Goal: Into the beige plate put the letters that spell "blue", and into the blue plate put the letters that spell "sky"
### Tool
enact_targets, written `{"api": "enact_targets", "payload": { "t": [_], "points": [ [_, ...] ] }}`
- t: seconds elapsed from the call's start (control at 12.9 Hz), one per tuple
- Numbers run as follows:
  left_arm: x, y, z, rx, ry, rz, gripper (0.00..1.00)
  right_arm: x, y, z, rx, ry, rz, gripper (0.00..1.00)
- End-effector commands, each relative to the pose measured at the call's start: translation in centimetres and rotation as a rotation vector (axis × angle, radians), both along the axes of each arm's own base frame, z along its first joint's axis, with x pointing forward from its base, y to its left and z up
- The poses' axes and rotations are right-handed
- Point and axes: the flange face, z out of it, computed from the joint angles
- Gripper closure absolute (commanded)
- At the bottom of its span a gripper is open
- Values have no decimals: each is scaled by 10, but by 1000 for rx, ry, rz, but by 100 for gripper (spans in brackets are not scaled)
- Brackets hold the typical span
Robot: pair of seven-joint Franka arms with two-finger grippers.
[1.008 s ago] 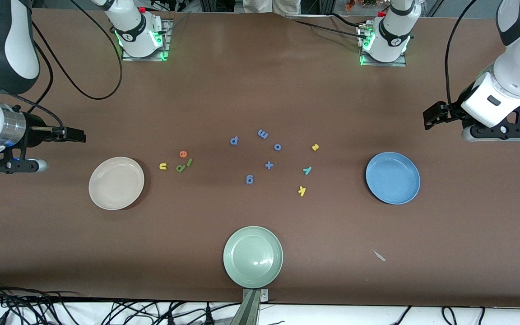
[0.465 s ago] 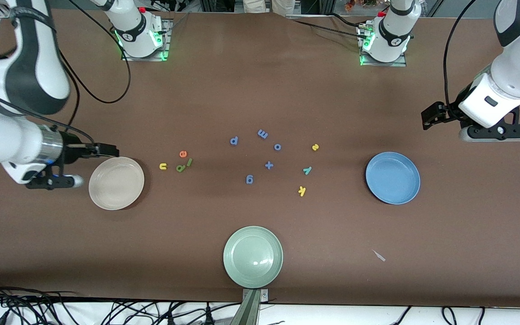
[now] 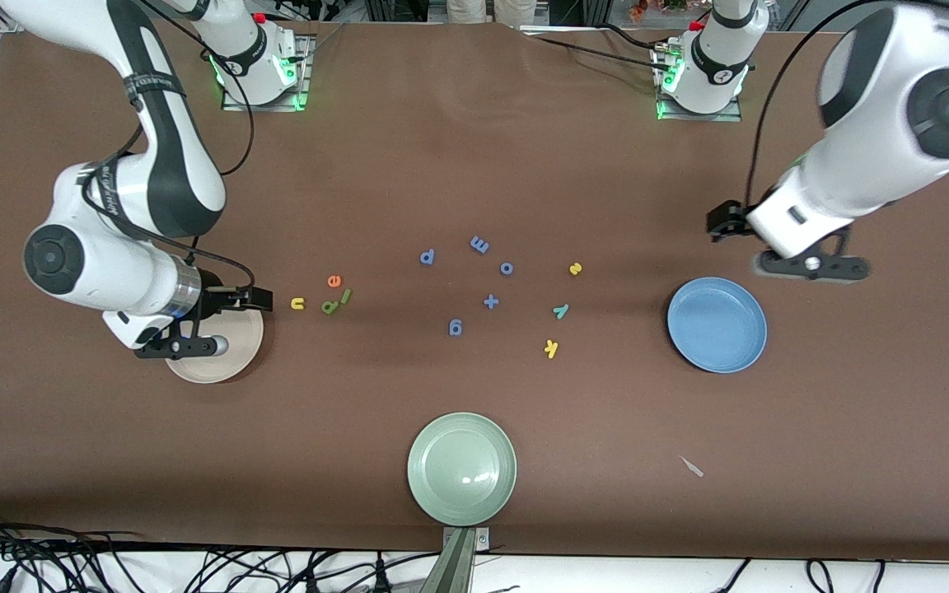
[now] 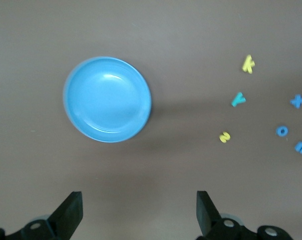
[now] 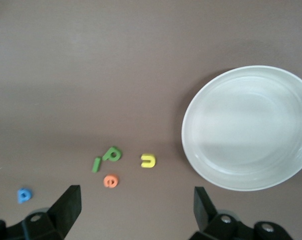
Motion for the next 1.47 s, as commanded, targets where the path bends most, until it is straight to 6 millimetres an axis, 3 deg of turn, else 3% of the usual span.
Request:
{"api": "enact_targets", "payload": {
  "t": [0.0, 0.31, 0.47, 0.62, 0.85, 1.01, 1.4],
  "points": [
    [25, -26, -59, -48, 94, -50, 0, 2, 10, -22, -39, -18, -24, 1],
    [31, -98, -142, -81, 136, -145, 0, -2, 9, -70, -36, -39, -42, 1],
    [30, -116, -173, -97, 117, -173, 0, -16, 11, -100, -30, -85, -47, 1],
    [7, -121, -206, -99, 141, -213, 0, -27, 14, -117, -28, -96, -61, 1],
    [-28, -135, -222, -94, 121, -263, 0, -35, 24, -126, -28, -73, -91, 1],
    [-55, -161, -244, -55, 90, -343, 0, -42, 23, -133, -32, -56, -92, 1],
    [-78, -162, -284, -50, 22, -334, 2, -55, 19, -150, -44, -24, -110, 5]
  ]
}}
